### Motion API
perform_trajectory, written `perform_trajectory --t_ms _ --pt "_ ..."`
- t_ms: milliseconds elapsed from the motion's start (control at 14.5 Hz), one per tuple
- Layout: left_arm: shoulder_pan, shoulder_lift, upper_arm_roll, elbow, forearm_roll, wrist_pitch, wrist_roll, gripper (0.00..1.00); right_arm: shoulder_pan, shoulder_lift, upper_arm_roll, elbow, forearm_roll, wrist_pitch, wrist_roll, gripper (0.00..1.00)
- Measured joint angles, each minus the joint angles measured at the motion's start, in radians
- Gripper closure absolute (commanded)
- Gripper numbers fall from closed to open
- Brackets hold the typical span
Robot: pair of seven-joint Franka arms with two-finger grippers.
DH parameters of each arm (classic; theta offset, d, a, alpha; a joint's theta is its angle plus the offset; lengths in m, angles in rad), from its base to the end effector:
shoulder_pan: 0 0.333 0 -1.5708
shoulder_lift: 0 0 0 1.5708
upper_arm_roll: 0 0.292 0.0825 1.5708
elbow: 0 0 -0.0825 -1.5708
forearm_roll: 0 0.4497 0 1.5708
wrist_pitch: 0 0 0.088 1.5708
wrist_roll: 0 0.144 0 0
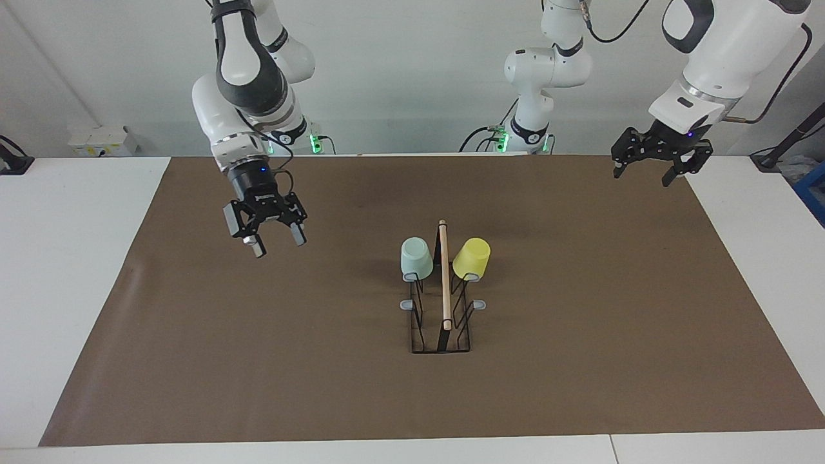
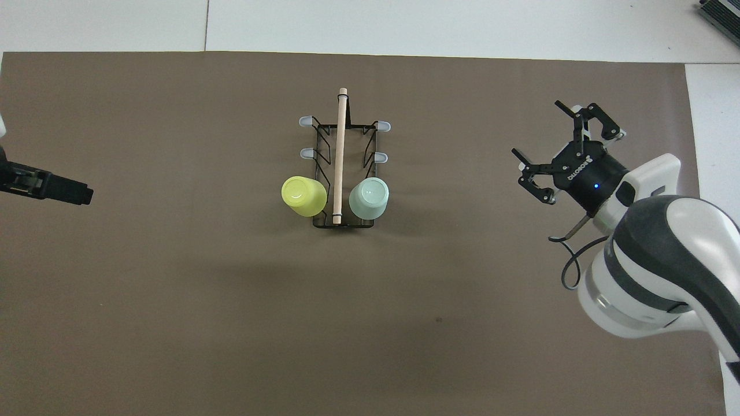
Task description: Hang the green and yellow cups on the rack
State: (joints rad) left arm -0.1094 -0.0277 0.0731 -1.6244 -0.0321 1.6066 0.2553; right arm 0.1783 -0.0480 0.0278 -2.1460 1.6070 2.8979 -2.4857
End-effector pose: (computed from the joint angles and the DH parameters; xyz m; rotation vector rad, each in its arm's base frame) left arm 0.6150 -0.0264 0.5549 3.0759 -0.4501 0.0210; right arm 0.6336 0.0808 0.3911 2.1230 1.4939 1.5239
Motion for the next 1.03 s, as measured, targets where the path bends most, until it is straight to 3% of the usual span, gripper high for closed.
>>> perform_trajectory --t_ms 413,757,1033 --pt "0.0 0.0 0.0 0.0 0.0 0.0 0.0 0.0 -0.177 0.008 -0.009 0.014 -0.633 -0.264 0.478 0.0" --pt "0.0 0.0 0.0 0.0 0.0 0.0 0.0 0.0 -0.22 0.015 -0.01 0.054 -0.992 -0.346 0.874 0.0" --pt "0.0 0.0 0.0 0.0 0.0 0.0 0.0 0.0 -0.216 0.015 -0.003 0.111 -1.331 -0.467 1.301 0.0"
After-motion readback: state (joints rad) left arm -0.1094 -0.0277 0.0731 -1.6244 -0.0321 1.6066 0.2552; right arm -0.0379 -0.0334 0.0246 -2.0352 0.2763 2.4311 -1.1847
